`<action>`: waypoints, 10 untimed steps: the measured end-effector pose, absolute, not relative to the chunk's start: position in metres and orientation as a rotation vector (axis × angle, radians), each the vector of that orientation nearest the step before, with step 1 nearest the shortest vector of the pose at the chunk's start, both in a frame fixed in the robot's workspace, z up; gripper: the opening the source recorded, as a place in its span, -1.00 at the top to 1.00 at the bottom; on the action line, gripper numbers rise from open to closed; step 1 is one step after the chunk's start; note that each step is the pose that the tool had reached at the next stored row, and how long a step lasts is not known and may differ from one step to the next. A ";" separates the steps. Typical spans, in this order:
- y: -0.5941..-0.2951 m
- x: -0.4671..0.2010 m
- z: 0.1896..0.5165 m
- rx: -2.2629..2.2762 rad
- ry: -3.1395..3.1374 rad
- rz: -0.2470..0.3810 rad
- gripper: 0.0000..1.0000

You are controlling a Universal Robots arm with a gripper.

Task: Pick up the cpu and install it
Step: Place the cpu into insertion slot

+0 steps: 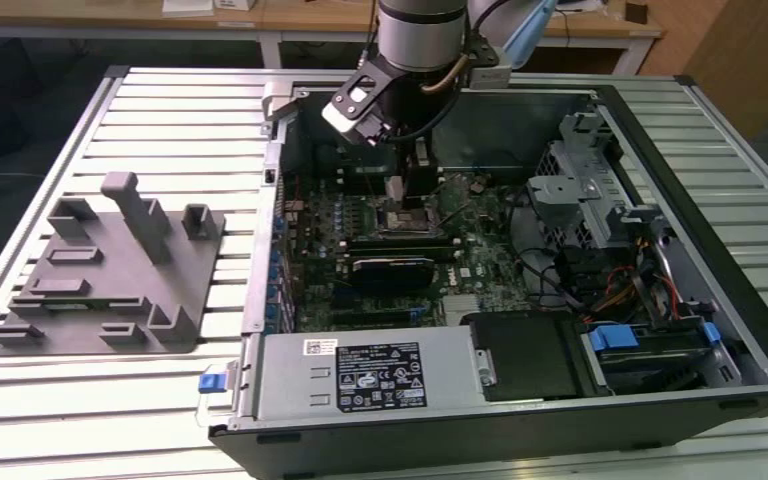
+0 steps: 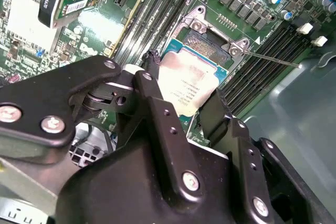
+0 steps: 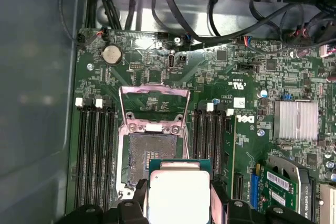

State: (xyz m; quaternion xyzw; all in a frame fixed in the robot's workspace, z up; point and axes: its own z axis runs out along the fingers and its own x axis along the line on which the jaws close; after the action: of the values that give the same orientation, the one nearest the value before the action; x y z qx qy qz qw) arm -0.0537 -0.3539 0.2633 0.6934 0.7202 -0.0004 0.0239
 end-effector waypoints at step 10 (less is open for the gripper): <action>-0.354 -0.054 0.260 2.146 2.228 -0.001 -0.09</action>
State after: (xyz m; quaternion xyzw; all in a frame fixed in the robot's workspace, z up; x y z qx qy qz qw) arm -0.0536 -0.3539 0.2600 0.6935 0.7200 -0.0003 0.0238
